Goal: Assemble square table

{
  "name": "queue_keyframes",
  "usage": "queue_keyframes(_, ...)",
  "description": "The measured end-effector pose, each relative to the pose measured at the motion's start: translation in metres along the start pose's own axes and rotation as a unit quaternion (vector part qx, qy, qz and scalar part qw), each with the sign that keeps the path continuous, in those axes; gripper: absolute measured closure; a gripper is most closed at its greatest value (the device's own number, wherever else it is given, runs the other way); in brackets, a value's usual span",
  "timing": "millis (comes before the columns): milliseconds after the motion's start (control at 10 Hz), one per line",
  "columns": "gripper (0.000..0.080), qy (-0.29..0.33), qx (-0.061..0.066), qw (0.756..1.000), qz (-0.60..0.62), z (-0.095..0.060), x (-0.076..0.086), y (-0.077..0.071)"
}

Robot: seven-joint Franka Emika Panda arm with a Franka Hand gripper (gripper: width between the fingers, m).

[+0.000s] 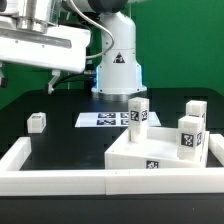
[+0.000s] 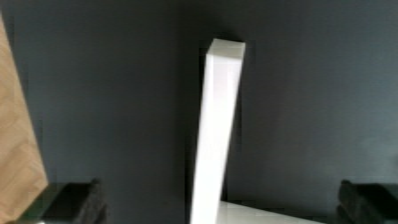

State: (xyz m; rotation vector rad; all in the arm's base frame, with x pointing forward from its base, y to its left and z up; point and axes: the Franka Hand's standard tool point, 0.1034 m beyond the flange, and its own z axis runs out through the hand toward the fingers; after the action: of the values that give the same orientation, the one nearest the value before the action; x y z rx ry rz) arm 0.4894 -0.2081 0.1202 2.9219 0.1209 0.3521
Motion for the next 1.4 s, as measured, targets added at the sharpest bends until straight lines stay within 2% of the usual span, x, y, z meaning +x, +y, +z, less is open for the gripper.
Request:
queue_keyframes(200,0.015,0.0,0.001,1.0,0.002,0.0,-0.001,0.0)
queue_keyframes(300,0.015,-0.001,0.003,1.0,0.011,0.001,-0.002,-0.008)
queue_keyframes(500,0.015,-0.016,0.01,1.0,0.022,0.006,-0.02,-0.013)
queue_keyframes(600,0.015,-0.026,0.02,0.999,0.026,0.007,-0.017,-0.018)
queue_keyframes(700,0.015,-0.023,0.018,0.999,0.024,0.007,-0.015,-0.017)
queue_keyframes(800,0.015,-0.03,0.023,0.999,0.029,0.008,-0.017,-0.02)
queue_keyframes(900,0.015,-0.056,0.042,0.997,0.035,0.009,-0.017,-0.029)
queue_keyframes(1000,0.015,-0.075,0.054,0.995,0.033,0.01,-0.016,-0.032)
queue_keyframes(1100,0.015,-0.106,0.068,0.992,0.031,0.014,-0.024,-0.036)
queue_keyframes(1200,0.015,-0.132,0.077,0.988,0.028,0.017,-0.028,-0.04)
queue_keyframes(1400,0.015,-0.176,0.087,0.98,0.024,0.024,-0.039,-0.045)
